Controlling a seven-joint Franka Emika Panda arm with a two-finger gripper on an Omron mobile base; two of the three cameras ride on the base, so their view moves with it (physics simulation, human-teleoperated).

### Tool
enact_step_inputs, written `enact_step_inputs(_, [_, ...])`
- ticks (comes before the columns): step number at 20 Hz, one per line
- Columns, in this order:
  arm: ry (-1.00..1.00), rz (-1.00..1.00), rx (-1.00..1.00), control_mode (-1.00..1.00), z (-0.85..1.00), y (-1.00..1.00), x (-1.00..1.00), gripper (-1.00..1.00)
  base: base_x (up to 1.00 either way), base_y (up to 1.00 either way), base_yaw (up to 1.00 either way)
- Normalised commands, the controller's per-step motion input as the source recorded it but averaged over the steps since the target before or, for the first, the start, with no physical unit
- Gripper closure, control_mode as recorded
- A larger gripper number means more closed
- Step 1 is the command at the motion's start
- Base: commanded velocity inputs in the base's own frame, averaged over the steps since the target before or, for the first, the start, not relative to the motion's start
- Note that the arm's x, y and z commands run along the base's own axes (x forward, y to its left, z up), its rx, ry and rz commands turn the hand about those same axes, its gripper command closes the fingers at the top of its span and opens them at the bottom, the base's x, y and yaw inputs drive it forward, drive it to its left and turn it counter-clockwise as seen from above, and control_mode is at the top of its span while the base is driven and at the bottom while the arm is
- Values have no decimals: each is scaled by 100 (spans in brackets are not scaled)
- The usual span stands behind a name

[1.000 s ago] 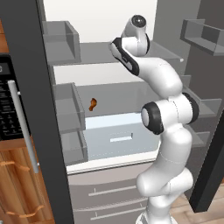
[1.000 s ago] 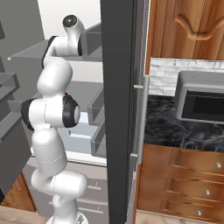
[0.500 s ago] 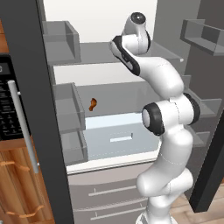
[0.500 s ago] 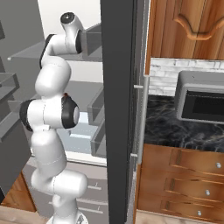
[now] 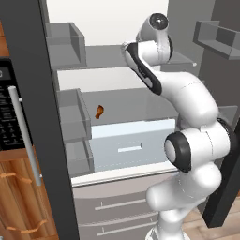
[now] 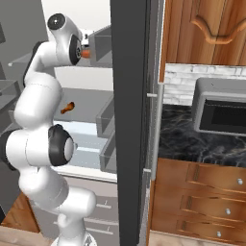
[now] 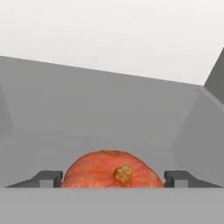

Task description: Take the cheese, chicken drumstick, and squash from the fridge and place them on the plate on the dining counter to create an appetizer plate.

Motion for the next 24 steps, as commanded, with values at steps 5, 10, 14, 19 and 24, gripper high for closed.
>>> enact_step_inputs(5, [-8, 0, 2, -100, 0, 10, -100, 100, 0, 0, 0])
enact_step_inputs(10, [1, 0, 5, -100, 0, 17, -100, 100, 0, 0, 0])
enact_step_inputs(14, [5, 0, 5, -100, -6, 18, -100, 100, 0, 0, 0])
enact_step_inputs(19, [14, 0, 1, -100, -36, 5, -87, 100, 0, 0, 0])
enact_step_inputs(24, [26, 0, 0, -100, -52, 0, -30, 100, 0, 0, 0])
